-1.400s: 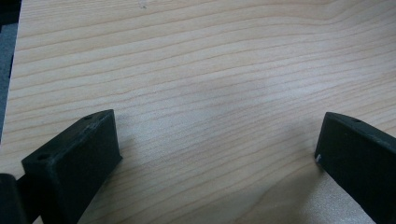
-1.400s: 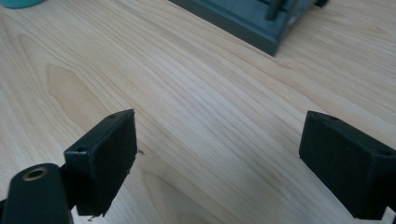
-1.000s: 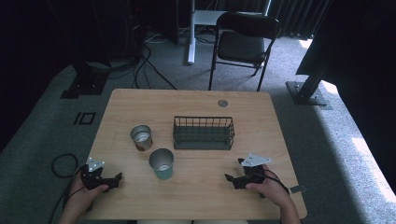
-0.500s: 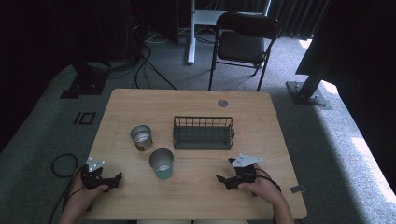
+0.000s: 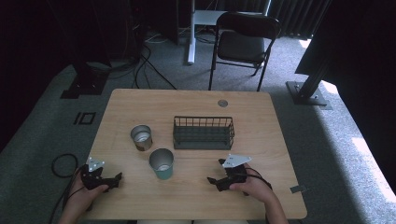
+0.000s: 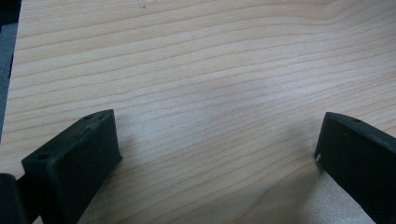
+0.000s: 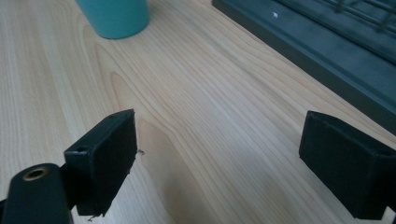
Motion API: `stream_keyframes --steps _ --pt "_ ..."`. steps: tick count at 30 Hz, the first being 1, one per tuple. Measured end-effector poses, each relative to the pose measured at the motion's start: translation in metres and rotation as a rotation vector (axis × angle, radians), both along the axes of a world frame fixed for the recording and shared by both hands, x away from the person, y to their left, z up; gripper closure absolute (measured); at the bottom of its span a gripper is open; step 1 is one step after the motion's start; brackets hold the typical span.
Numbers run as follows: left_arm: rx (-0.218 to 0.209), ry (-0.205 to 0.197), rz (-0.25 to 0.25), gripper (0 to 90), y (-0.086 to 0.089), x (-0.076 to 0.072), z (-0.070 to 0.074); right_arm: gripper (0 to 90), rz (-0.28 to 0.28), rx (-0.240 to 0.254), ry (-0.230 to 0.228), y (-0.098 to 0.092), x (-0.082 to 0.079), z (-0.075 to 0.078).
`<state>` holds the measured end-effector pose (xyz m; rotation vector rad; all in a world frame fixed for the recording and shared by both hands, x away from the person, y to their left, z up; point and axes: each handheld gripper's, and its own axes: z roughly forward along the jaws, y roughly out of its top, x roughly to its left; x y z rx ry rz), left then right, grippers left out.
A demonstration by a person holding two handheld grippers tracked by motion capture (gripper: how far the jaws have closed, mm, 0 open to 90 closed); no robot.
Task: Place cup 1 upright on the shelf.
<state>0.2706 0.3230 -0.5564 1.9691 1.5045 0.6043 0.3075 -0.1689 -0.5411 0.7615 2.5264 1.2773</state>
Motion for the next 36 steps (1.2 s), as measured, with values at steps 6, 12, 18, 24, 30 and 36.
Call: stream_keyframes --steps 6,12,18,24,30,36 --pt "0.000 0.000 0.000 0.4 0.000 0.000 0.000 11.1 0.030 -0.002 -0.007 0.012 0.001 0.001" --pt "-0.002 -0.001 0.001 0.4 0.000 0.000 0.000 11.1 0.055 0.009 -0.009 0.023 0.003 0.003" --pt "-0.001 -0.001 0.000 0.4 0.000 0.000 0.000 11.1 0.085 0.012 -0.021 0.035 0.004 0.005" --pt "-0.001 -0.001 0.000 0.4 0.000 0.000 0.000 11.1 0.110 0.021 -0.037 0.047 0.006 0.008" --pt "-0.001 -0.001 0.000 0.4 0.000 0.000 0.000 11.1 0.129 0.034 -0.048 0.057 0.007 0.011" --pt "-0.001 -0.001 0.000 0.4 0.000 0.000 0.000 11.2 0.151 0.052 -0.053 0.070 0.008 0.013"
